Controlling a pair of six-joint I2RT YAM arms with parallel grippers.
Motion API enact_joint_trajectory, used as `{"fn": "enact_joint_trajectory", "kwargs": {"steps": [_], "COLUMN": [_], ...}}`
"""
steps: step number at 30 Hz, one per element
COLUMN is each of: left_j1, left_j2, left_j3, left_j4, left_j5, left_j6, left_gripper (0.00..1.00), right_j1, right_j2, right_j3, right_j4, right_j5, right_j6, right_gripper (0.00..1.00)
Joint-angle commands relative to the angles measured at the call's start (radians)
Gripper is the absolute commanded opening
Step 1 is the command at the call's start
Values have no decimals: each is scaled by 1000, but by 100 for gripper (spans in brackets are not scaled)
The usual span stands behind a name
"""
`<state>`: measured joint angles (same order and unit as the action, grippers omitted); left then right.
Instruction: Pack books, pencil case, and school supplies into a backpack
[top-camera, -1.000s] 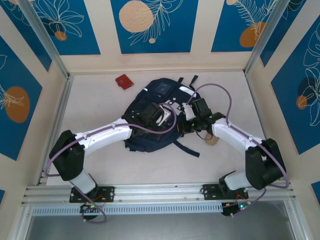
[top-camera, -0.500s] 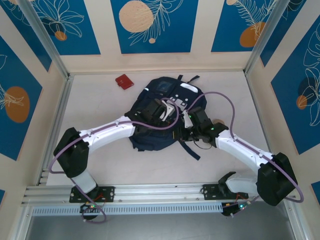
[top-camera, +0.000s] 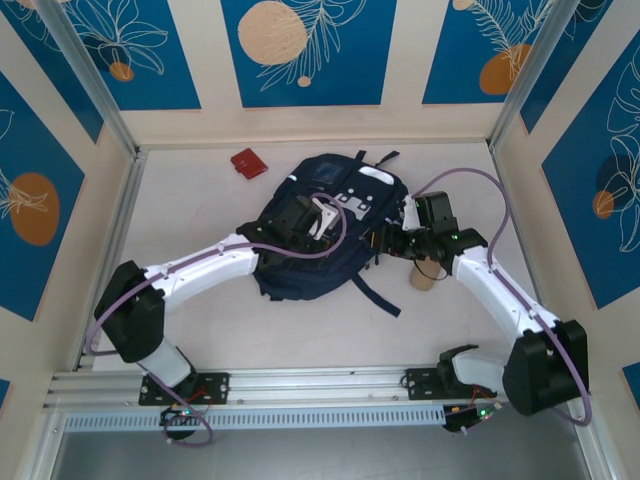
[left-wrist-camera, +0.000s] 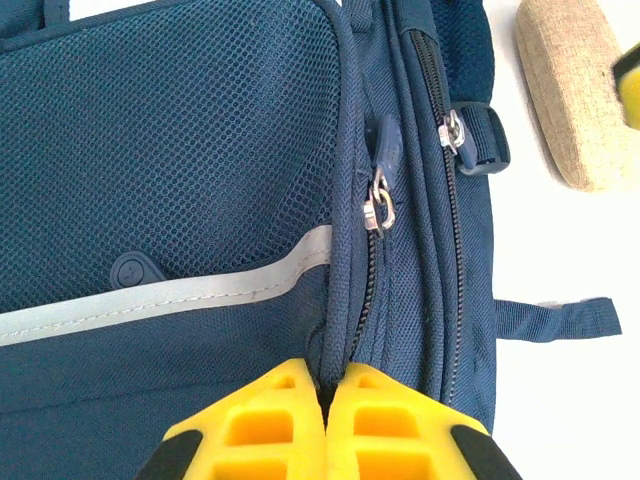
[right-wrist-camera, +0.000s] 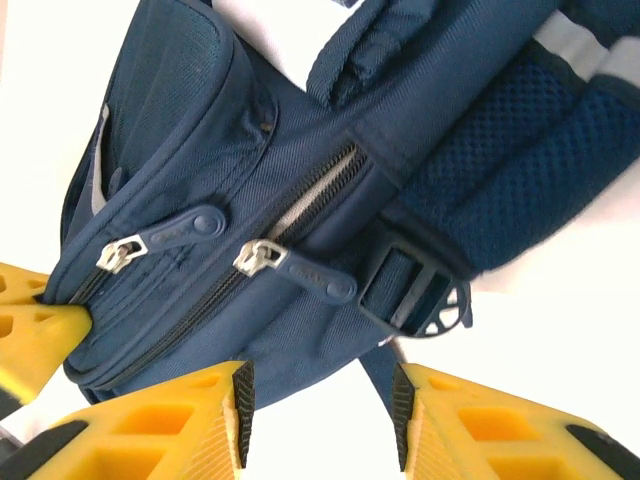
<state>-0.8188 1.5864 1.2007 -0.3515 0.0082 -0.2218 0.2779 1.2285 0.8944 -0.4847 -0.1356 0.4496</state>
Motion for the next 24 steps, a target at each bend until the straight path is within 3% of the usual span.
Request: {"fn": "enact_joint_trajectory", "kwargs": {"steps": [1,12,17,24], "left_j1": [21,31,40,53], "left_j2": [-61,-74,-72,-71], "left_j3": [-9,-9,-5,-6], "left_j4": [45,39,40,45], "left_j5": [15,30,35,50], "left_j6": [10,7,3,-1], "left_gripper": [0,0,0,0], "right_j1": [10,13,14,18], "right_j2": [60,252,295,336], "right_j3": [61,139,153,161], "right_j4": [-22,29,16,-1], "right_j5": [-119,-227,-341,-240], "right_j6": [-127,-260,-337,-368], "right_gripper": [44,49,51,57]}}
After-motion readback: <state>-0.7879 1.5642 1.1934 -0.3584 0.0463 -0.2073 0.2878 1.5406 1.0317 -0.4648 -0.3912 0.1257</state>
